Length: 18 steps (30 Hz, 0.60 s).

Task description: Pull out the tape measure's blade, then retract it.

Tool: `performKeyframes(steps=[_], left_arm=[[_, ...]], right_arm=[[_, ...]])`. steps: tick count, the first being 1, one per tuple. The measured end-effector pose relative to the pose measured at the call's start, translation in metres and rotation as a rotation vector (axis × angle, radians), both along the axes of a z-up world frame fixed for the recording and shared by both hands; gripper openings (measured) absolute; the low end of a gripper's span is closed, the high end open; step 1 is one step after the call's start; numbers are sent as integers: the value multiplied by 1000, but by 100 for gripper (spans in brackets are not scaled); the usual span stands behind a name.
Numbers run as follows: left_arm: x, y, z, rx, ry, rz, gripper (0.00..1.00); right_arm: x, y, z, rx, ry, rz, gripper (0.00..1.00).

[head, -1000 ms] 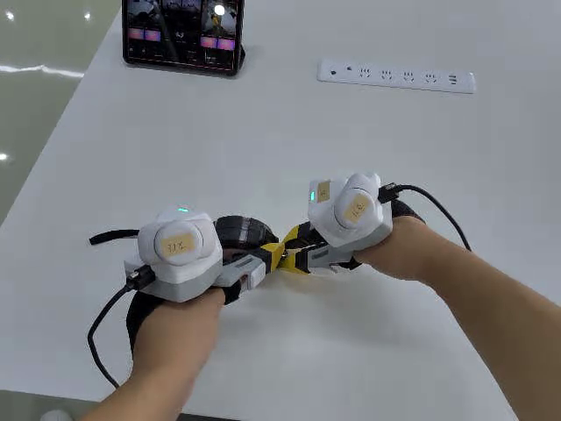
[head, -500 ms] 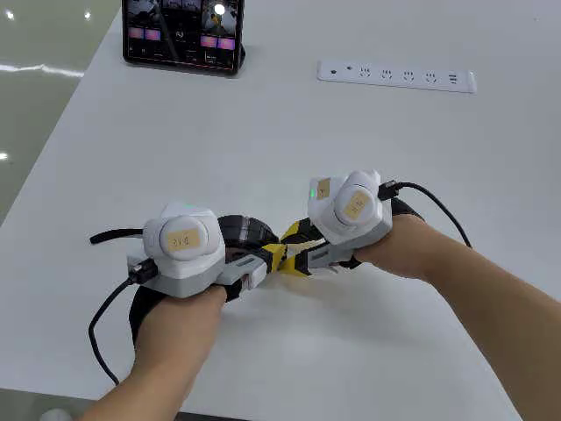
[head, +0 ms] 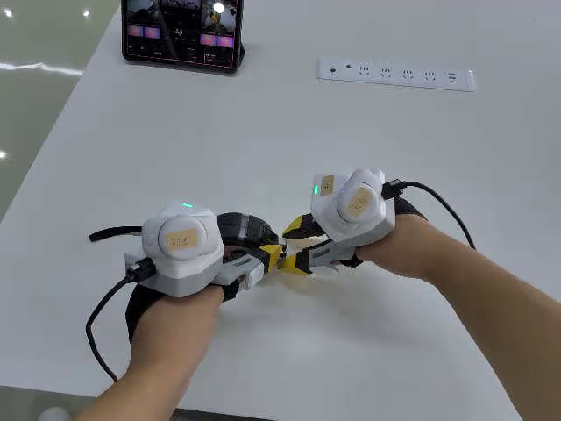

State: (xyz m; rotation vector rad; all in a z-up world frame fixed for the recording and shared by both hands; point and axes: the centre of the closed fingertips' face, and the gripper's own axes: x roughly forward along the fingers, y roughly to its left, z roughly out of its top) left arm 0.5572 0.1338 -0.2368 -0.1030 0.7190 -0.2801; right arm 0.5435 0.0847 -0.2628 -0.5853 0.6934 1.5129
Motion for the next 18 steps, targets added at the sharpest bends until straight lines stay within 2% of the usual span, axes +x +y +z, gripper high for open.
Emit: performKeyframes(steps=[3,14,18], left_arm=[[-1,0,1,-7,-5,-11,59],[-2,7,3,33,-23,-30,63],[-2,7,7,30,-36,-41,63]], right_arm=[[1,-2,1,3,-14,-13,28],[2,-12,5,10,-7,-81,37],[2,-15,10,26,-9,-109,38]])
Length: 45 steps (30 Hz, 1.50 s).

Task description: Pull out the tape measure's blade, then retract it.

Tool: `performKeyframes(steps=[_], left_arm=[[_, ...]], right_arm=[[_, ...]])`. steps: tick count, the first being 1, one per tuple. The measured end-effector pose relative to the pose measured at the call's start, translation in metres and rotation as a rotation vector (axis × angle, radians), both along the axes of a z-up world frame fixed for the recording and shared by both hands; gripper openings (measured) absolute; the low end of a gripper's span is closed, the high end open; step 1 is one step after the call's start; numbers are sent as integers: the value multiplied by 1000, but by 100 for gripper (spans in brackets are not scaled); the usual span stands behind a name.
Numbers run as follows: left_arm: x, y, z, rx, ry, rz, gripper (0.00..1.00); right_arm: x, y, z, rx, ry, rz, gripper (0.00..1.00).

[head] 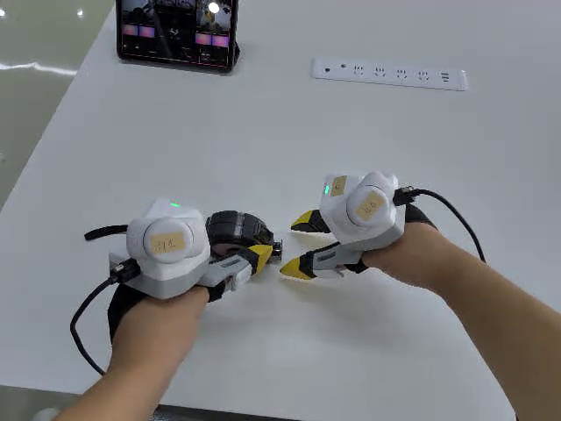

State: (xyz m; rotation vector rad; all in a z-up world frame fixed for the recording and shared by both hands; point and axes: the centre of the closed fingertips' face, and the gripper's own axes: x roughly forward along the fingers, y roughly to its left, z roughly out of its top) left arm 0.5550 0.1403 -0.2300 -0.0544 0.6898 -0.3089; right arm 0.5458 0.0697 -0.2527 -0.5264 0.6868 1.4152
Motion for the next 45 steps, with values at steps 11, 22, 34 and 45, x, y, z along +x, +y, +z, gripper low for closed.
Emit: performKeyframes(steps=[11,22,34,45], left_arm=[[-2,0,6,-21,-15,-22,61],[-7,2,6,2,-25,-57,61],[-11,4,10,-3,-48,-85,64],[-17,3,14,6,-73,-138,71]], right_arm=[[-4,-7,6,19,7,-45,41],[-7,-18,14,56,14,-119,45],[-12,-32,19,97,21,-197,54],[-15,-47,25,123,5,-250,59]])
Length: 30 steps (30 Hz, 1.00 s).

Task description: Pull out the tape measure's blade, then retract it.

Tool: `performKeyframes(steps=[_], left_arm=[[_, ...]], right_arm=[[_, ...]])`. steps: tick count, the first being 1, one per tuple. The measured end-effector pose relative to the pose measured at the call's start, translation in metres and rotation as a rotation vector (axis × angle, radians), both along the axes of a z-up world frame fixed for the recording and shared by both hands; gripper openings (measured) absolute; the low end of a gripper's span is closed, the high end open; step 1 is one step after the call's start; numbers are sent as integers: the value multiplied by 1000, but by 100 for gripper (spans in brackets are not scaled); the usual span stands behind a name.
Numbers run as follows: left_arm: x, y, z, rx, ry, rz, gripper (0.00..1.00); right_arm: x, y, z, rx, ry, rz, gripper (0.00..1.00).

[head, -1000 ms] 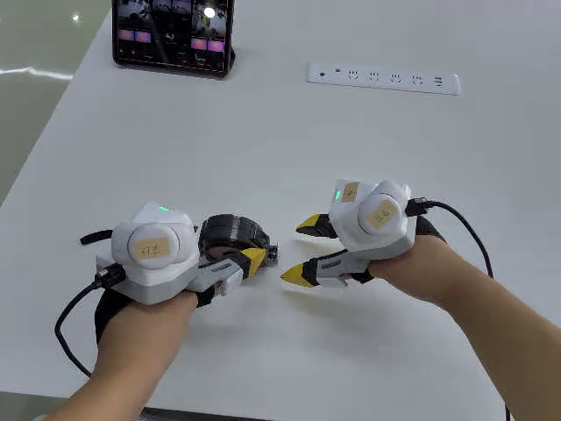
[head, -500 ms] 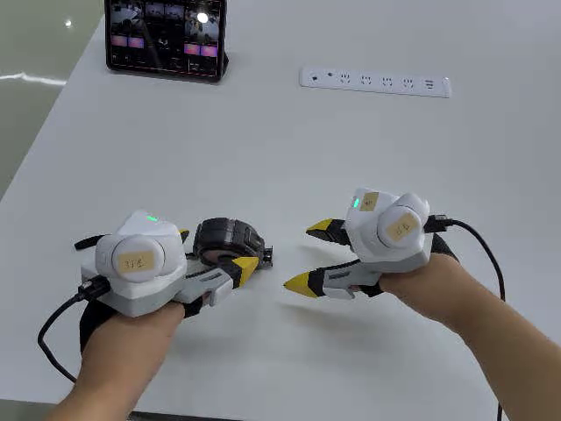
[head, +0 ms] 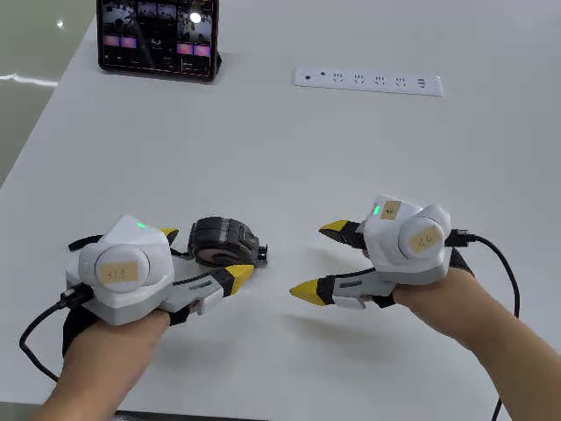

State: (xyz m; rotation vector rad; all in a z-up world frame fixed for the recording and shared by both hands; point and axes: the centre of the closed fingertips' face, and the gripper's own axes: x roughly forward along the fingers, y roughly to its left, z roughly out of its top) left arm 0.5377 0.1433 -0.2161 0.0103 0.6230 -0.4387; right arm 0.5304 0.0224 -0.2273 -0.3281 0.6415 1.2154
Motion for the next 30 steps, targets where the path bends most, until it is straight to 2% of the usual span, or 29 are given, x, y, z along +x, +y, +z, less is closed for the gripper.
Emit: performKeyframes(steps=[5,14,17,22,24,30], left_arm=[[-3,0,3,15,-22,-28,72],[-9,2,5,22,-33,-74,75],[-11,4,4,42,-34,-94,76],[-14,3,5,45,-38,-120,78],[-16,3,6,42,-40,-127,79],[-20,4,6,60,-51,-149,84]], right_arm=[[-1,-6,6,15,-6,-19,62],[-5,-15,14,33,-20,-52,66],[-6,-17,16,35,-23,-64,69],[-8,-22,19,43,-14,-79,72],[-10,-23,20,53,-3,-85,73],[-12,-27,28,82,-21,-101,79]])
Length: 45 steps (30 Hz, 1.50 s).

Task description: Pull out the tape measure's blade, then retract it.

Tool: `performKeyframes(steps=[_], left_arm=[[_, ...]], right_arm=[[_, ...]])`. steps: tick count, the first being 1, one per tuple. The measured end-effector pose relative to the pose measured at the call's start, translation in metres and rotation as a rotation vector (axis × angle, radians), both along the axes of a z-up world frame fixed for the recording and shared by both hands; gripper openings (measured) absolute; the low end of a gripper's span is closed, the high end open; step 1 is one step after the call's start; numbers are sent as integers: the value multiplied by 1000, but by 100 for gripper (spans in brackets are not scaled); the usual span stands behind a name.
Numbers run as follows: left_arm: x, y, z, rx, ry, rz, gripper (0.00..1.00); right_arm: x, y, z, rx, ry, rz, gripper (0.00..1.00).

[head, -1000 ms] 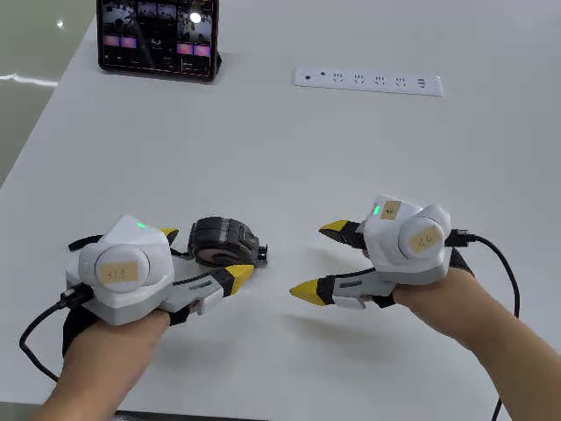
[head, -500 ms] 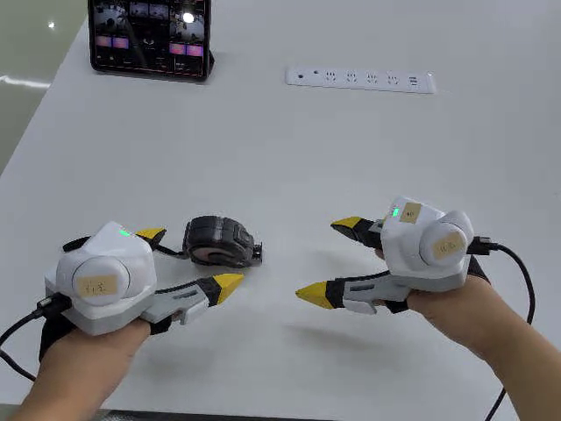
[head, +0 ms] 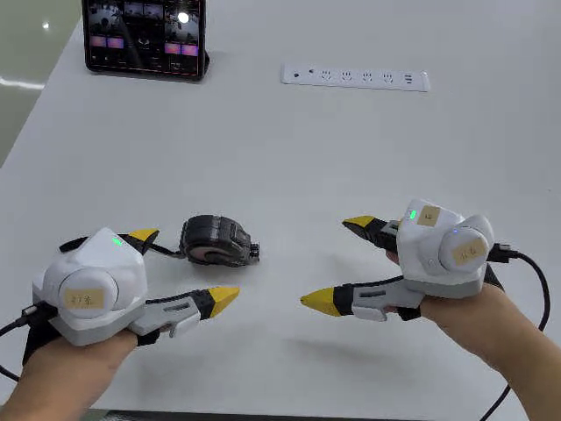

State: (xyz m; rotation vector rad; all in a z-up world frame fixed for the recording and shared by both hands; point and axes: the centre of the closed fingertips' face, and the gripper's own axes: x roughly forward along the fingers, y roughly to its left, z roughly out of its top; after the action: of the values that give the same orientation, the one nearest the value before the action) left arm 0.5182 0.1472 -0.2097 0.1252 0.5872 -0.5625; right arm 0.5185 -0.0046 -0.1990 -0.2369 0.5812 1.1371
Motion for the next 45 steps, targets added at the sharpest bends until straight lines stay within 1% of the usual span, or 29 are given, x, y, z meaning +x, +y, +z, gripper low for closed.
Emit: performKeyframes(steps=[2,7,13,15,20,24,26,30,37,38,43,45], left_arm=[[-2,0,0,-1,5,-11,84],[-7,0,-1,14,6,-37,85],[-12,0,4,2,5,-53,87],[-13,0,5,3,4,-63,88],[-17,-2,9,-16,4,-79,90],[-20,-2,9,-17,10,-94,92],[-22,-1,9,-22,19,-100,94],[-26,1,9,-12,21,-111,96],[-30,2,13,-32,28,-121,99],[-31,2,13,-29,28,-124,99],[-34,6,16,-49,35,-131,99],[-36,6,16,-55,38,-138,99]], right_arm=[[-2,-1,2,5,2,-5,80],[-6,-7,2,6,2,-13,81],[-11,-14,3,23,6,-26,84],[-12,-17,1,17,2,-32,86],[-17,-22,2,23,0,-39,90],[-19,-26,1,12,1,-46,93],[-19,-28,1,10,-1,-53,94],[-21,-31,1,9,2,-58,97],[-26,-39,0,-7,1,-67,99],[-27,-41,0,-9,1,-67,99],[-31,-48,-1,-25,-1,-72,99],[-33,-52,-2,-30,5,-76,99]])
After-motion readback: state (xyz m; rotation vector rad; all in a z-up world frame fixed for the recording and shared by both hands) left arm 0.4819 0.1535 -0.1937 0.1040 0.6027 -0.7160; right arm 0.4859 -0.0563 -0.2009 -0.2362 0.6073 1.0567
